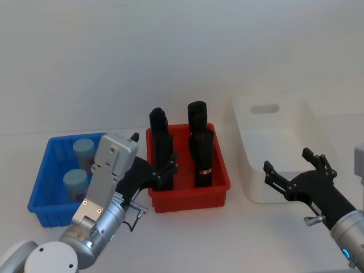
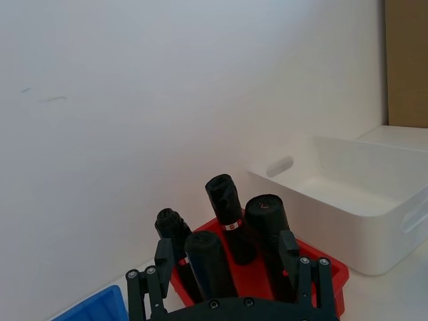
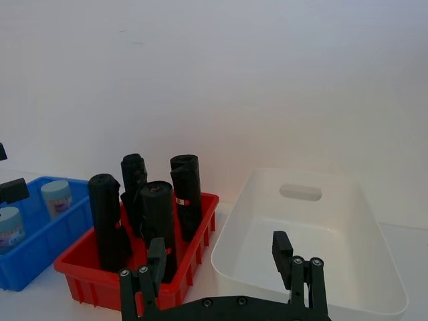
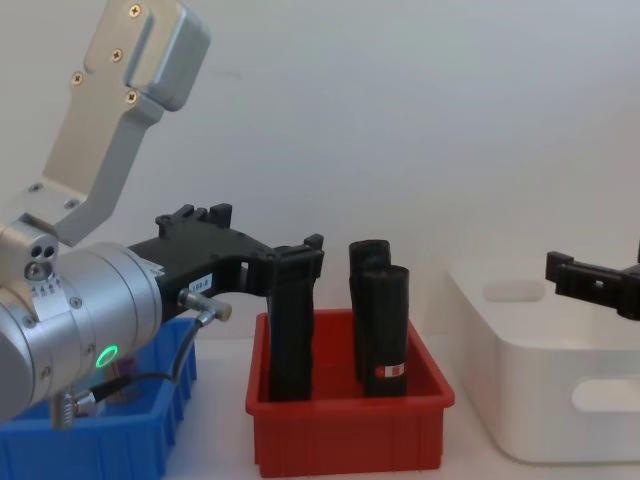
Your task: Pick the cotton swabs from the blue box and place them into the white box.
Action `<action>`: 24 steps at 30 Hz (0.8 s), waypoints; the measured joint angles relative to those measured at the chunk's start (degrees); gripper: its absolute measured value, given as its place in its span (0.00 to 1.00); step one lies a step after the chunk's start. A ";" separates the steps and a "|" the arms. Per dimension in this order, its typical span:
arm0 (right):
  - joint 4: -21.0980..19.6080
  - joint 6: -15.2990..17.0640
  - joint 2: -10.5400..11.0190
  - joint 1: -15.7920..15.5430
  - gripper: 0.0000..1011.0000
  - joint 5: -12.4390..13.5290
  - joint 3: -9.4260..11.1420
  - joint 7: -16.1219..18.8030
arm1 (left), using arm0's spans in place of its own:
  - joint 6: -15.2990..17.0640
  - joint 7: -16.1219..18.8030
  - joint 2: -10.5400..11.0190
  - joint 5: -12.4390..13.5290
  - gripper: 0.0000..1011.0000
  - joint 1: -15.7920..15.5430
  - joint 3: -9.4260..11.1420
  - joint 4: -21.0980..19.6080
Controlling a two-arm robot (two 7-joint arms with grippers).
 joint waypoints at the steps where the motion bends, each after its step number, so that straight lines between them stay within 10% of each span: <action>1: 0.00 0.00 0.00 0.00 0.99 0.00 0.00 0.00 | 0.00 0.00 0.00 0.00 0.99 0.00 0.00 0.00; 24: 0.00 0.00 0.00 0.00 0.99 0.00 0.00 0.00 | 2.82 -1.08 0.51 -4.88 0.99 -0.92 -2.21 2.60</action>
